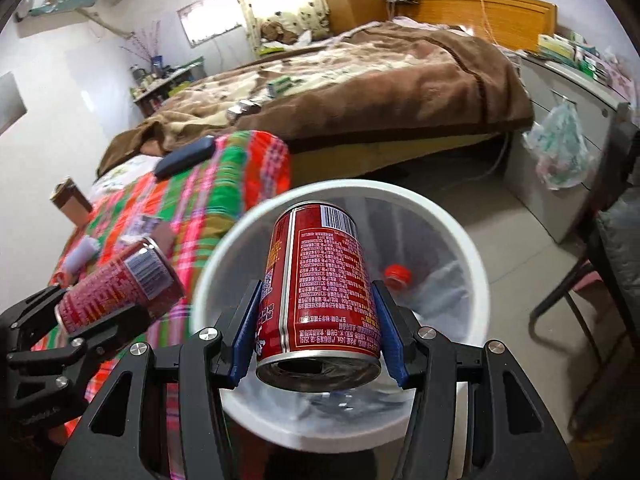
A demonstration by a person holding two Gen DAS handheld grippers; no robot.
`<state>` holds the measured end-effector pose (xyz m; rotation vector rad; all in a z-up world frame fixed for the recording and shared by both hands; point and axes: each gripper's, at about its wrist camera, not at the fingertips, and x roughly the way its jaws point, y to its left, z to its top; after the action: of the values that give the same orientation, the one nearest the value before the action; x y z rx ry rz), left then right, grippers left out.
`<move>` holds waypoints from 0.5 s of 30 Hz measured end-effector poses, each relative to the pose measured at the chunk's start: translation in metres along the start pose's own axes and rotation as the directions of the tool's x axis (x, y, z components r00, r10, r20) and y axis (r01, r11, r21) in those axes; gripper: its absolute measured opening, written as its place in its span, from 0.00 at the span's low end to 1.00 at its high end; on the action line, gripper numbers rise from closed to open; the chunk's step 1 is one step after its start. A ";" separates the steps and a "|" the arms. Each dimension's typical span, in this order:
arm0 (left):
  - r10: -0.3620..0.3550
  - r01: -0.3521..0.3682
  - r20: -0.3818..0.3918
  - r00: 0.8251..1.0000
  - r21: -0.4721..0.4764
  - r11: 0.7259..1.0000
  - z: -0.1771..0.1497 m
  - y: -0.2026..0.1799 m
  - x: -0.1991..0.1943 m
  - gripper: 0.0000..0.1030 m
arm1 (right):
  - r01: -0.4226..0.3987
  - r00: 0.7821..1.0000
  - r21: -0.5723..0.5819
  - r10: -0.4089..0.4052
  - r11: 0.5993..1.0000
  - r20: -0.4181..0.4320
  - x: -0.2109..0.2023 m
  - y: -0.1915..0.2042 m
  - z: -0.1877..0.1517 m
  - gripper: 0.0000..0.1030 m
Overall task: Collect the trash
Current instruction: 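Carry both red cans over the wastebasket and open both tools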
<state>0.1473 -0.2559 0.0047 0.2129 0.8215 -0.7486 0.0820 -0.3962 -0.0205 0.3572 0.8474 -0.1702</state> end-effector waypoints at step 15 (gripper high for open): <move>-0.040 0.039 -0.051 0.998 -0.022 0.999 0.007 -0.012 0.045 0.61 | 0.054 0.998 0.047 -0.051 0.997 -0.045 0.010 -0.029 0.001 0.59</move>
<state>0.1626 -0.2910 -0.0219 0.1984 0.8842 -0.7736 0.0810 -0.4242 -0.0341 0.3852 0.8976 -0.2326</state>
